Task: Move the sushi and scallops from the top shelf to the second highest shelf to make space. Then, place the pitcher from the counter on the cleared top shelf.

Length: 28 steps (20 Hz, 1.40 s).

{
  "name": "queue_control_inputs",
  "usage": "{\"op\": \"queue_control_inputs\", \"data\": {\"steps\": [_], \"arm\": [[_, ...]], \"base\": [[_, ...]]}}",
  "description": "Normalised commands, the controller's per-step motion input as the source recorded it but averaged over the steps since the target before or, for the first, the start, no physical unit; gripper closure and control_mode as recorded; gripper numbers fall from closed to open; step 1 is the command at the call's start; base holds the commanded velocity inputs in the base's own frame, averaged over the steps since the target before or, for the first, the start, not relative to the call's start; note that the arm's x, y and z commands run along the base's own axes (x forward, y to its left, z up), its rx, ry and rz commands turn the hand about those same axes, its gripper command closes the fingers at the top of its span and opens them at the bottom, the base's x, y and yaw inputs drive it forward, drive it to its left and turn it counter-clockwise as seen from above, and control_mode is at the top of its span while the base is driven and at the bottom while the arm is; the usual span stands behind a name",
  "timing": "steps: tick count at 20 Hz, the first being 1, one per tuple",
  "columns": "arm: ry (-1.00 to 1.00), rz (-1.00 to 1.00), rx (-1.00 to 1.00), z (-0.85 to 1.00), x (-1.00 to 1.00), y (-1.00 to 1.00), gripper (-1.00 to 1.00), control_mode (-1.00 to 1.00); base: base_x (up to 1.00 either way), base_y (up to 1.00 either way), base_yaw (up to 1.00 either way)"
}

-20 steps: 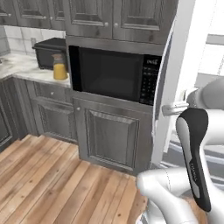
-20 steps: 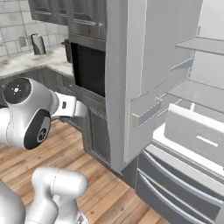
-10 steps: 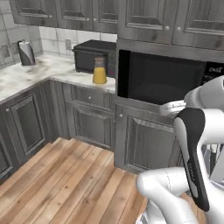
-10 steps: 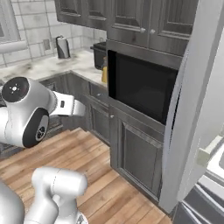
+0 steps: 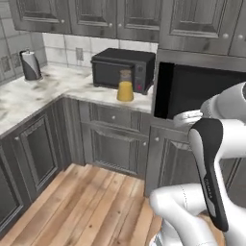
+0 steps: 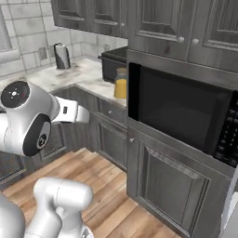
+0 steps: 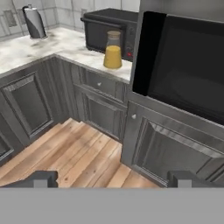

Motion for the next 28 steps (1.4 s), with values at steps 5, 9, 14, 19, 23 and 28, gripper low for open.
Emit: {"op": "queue_control_inputs", "data": {"steps": [5, 9, 14, 19, 23, 28], "arm": [[0.0, 0.0, 0.0, 0.0, 0.0, 0.0, -1.0, 1.0], [0.0, 0.0, 0.0, 0.0, 0.0, 0.0, -1.0, 1.0], [0.0, 0.0, 0.0, 0.0, 0.0, 0.0, -1.0, 1.0], [0.0, 0.0, 0.0, 0.0, 0.0, 0.0, -1.0, 1.0], [0.0, 0.0, 0.0, 0.0, 0.0, 0.0, -1.0, 1.0], [0.0, 0.0, 0.0, 0.0, 0.0, 0.0, -1.0, 1.0]], "base": [[0.75, 0.36, -0.32], [0.86, 0.38, -0.28], [0.93, 0.47, -0.25], [0.95, 0.48, -0.26], [0.84, 0.39, -0.31], [0.7, 0.36, -0.36]]}}
